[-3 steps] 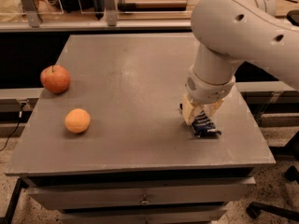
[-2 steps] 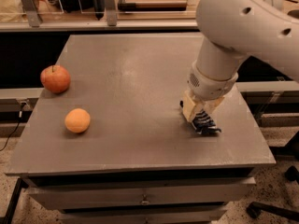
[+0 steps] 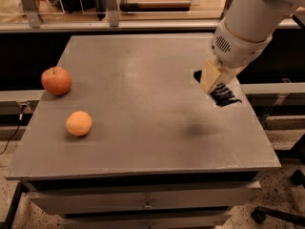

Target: Pick rxbar blueberry

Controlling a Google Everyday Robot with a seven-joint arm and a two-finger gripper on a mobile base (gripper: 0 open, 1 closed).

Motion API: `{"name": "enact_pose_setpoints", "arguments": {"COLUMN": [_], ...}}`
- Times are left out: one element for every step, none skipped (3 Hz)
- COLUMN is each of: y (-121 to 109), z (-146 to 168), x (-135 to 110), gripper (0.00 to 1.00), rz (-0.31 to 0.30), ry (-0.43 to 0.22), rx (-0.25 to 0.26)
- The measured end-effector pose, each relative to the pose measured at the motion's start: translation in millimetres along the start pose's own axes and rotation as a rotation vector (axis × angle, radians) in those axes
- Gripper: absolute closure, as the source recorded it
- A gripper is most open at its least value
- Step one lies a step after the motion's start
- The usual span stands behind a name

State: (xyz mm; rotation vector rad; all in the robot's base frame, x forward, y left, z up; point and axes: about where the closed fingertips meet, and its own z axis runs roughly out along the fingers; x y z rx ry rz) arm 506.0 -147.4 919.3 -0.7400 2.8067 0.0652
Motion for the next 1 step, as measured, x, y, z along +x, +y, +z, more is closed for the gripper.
{"name": "enact_pose_setpoints", "arguments": {"y": [-0.7], "z": [-6.0], "x": [-4.4], "gripper": [1.0], "rz": [-0.005], "ry": [-0.018], "rx": [0.002]}}
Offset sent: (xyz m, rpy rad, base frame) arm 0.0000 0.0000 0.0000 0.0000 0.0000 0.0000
